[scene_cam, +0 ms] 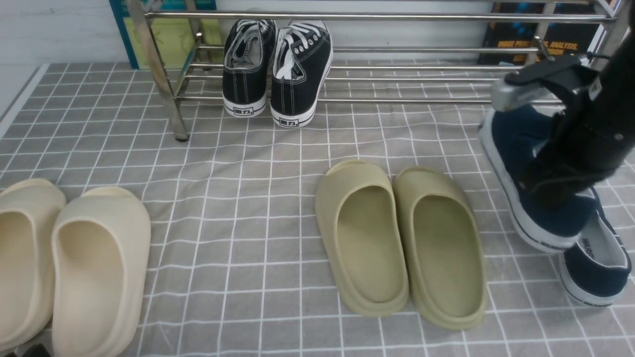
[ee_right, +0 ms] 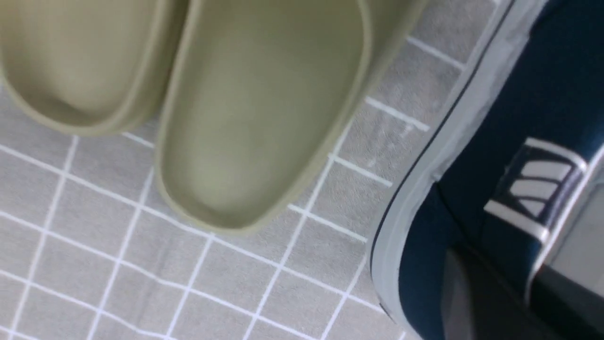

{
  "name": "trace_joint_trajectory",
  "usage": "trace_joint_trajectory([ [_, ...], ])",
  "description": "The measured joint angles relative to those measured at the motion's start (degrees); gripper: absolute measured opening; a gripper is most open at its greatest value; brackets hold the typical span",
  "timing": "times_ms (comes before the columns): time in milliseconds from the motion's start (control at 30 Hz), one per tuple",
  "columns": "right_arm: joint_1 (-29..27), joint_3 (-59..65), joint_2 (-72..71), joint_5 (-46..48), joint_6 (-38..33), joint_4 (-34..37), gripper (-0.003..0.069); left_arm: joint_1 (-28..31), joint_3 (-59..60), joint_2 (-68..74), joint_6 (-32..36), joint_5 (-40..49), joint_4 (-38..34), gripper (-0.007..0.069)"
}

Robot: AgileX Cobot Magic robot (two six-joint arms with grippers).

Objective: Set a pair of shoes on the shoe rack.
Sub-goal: Use the right arm to put a shoe into the shoe rack

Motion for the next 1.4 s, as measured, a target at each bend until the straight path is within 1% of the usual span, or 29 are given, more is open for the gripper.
trace_joint_trajectory([
  [333, 0.0, -11.3, 10.1, 0.1, -0.2, 0.1, 0.0050, 0.0, 0.0, 0.0, 0.0, 0.0, 0.0, 0.0239],
  [500, 0.0, -17.7, 14.7, 0.4, -1.9, 0.0, 0.0050, 0.0, 0.0, 0.0, 0.0, 0.0, 0.0, 0.0239],
  [567, 0.0, -20.9, 16.4, 2.0, -2.5, 0.2, 0.0050, 0.0, 0.0, 0.0, 0.0, 0.0, 0.0, 0.0239],
  [700, 0.0, -22.5, 16.5, 3.3, -2.8, 0.4, 0.0050, 0.0, 0.0, 0.0, 0.0, 0.0, 0.0, 0.0239],
  [800, 0.0, -22.9, 16.5, 2.4, -2.9, 0.0, 0.0050, 0.0, 0.0, 0.0, 0.0, 0.0, 0.0, 0.0239],
  [867, 0.0, -22.9, 16.9, -0.1, -3.4, -1.2, 0.0050, 0.0, 0.0, 0.0, 0.0, 0.0, 0.0, 0.0239],
  [933, 0.0, -23.0, 18.0, -3.5, -5.5, -2.5, 0.0050, 0.0, 0.0, 0.0, 0.0, 0.0, 0.0, 0.0239],
  [1100, 0.0, -23.0, 21.2, -9.5, -9.5, -3.1, 0.0050, 0.0, 0.0, 0.0, 0.0, 0.0, 0.0, 0.0239],
  [1333, 0.0, -23.0, 23.8, -15.6, -11.0, -3.0, 0.0050, 0.0, 0.0, 0.0, 0.0, 0.0, 0.0, 0.0239],
  [1400, 0.0, -23.0, 24.2, -19.5, -11.0, -3.4, 0.0050, 0.0, 0.0, 0.0, 0.0, 0.0, 0.0, 0.0239],
])
